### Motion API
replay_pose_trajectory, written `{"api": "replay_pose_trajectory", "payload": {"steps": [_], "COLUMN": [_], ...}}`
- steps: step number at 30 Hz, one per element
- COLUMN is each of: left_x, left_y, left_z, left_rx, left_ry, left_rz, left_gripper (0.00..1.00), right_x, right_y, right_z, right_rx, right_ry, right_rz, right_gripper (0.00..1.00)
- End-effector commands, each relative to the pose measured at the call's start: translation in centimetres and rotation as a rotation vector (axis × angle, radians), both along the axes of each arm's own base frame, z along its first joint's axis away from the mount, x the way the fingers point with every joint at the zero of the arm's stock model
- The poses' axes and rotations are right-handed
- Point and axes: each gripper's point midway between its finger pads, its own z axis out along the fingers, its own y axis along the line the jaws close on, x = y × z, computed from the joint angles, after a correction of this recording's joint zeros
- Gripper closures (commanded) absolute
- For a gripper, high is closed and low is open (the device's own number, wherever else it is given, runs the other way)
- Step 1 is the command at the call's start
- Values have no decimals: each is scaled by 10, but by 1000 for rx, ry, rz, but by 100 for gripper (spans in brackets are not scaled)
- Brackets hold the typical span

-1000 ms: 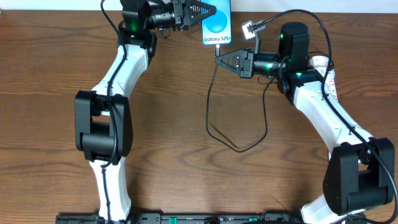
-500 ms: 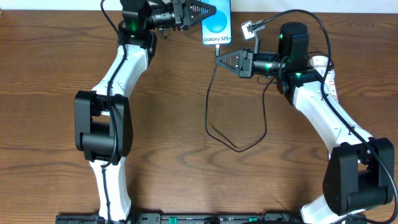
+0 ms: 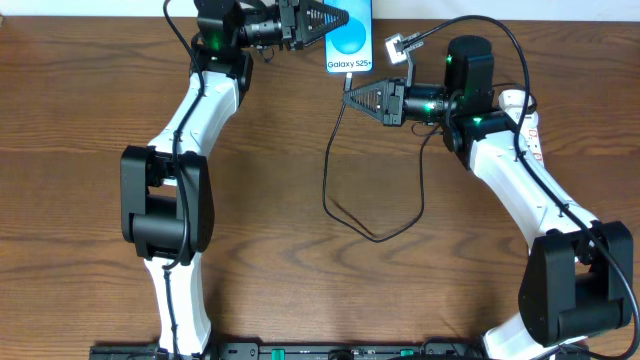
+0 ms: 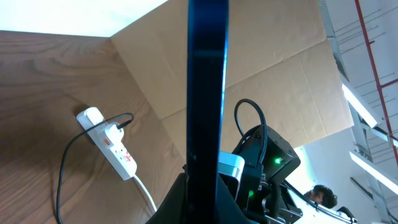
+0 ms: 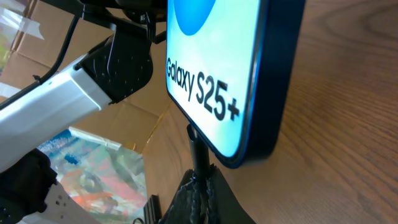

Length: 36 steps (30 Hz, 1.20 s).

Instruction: Plug charger to phone and switch on socket

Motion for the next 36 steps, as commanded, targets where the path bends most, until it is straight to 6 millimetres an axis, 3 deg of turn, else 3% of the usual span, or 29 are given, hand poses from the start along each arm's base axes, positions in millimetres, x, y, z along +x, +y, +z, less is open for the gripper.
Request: {"api": "replay_pose_trajectory", "payload": {"steps": [1, 36], "left_x": [-13, -19], "left_y": [-1, -2], "left_z": [21, 19], "left_rx": [-1, 13], "left_ry": [-70, -128], "left_rz": [-29, -64], "left_gripper": [93, 92], "right_x": [2, 6], "right_y": [-6, -17], "right_z": [18, 24], "right_rx": [12, 33], "right_ry": [-39, -56], "right_rz": [-15, -14], "right_gripper": [99, 99]}}
